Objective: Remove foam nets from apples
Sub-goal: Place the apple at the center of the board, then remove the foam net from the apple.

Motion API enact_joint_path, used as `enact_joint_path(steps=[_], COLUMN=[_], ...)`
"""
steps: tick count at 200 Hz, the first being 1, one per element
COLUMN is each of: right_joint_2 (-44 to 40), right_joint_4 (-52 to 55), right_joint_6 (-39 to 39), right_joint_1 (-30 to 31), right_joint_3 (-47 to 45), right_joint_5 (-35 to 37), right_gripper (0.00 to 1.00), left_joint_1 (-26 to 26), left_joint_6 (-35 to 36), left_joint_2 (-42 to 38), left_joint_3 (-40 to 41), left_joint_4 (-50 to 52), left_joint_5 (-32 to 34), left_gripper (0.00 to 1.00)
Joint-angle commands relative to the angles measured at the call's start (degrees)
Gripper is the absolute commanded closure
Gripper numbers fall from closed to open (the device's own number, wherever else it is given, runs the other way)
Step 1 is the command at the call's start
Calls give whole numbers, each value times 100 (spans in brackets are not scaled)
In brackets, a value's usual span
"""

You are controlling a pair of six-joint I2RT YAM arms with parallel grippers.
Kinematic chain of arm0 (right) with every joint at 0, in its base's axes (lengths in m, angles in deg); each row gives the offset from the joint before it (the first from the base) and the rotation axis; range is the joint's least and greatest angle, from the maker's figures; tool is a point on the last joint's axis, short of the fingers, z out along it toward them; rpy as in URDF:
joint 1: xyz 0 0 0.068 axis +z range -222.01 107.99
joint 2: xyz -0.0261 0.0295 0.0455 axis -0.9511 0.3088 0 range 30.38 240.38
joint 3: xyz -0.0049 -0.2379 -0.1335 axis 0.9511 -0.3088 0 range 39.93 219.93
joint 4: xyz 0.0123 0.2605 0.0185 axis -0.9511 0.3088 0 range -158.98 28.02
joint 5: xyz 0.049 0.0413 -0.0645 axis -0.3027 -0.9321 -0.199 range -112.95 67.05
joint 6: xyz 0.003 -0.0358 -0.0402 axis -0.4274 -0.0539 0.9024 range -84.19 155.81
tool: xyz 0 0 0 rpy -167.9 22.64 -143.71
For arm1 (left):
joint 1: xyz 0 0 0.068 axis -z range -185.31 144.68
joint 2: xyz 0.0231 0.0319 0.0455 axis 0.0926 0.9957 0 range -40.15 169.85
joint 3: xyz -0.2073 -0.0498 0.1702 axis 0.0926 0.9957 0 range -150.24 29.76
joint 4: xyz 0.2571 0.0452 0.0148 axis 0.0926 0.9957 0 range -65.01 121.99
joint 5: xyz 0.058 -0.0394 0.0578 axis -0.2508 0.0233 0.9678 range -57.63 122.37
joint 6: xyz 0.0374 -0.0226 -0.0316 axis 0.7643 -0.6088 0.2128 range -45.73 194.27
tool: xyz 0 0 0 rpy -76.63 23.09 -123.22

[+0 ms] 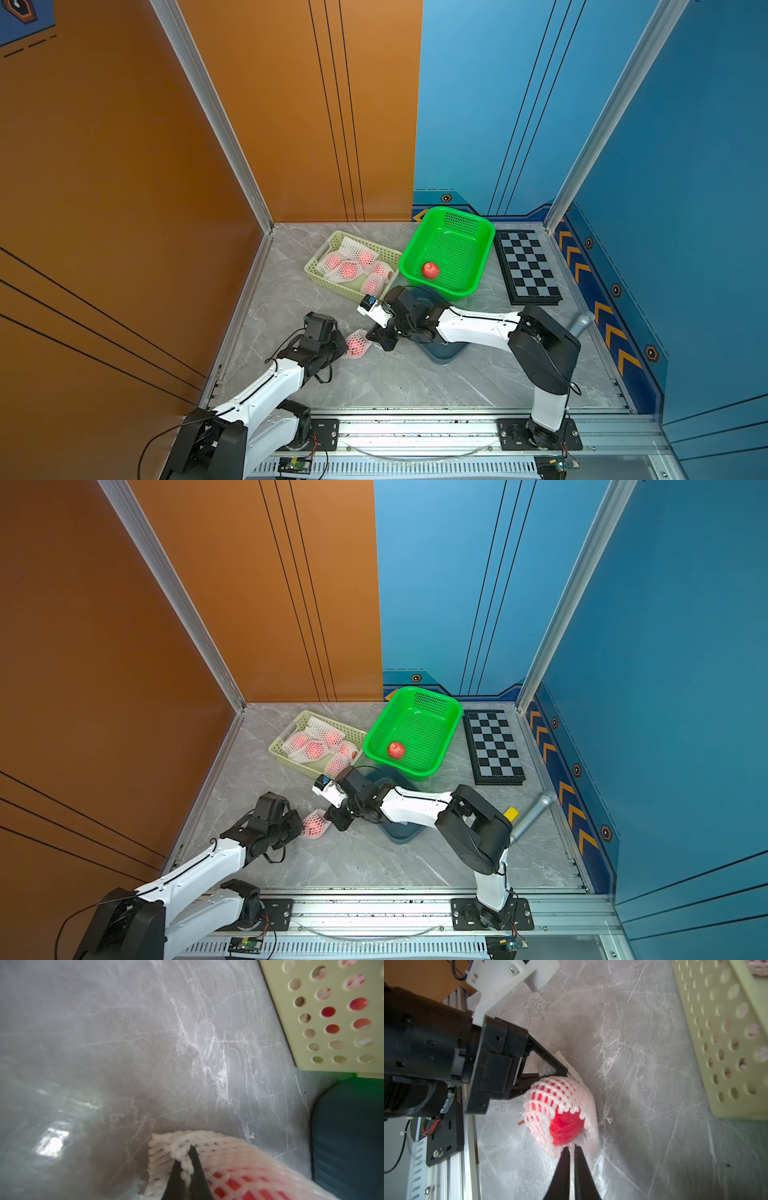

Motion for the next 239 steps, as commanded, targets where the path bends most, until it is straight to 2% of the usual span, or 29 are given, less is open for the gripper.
enact_joint_path(steps=[1,69,100,167,239], right_joint_2=[104,332,407,406,536], right_joint_4=[69,-36,34,140,160], right_joint_6=[-8,-83,-48,58,89], right_joint_1=[48,55,62,174,210], right_joint_3=[223,388,510,492,539], right_joint_5=[-148,-7,-184,-284,-328], right_gripper=[90,90,88,76,55], left_joint_1=[-87,-148,-157,-166,-192], left_joint_6=[136,172,172,181,199], left_joint_2=[-58,-27,-10,73,128], left_joint_3=[106,88,83,66,23], left_joint_4=[122,122,121,-121,-153], left_joint_5=[-46,-117,-125,-143,-186], left_gripper=[99,99,99,99,99])
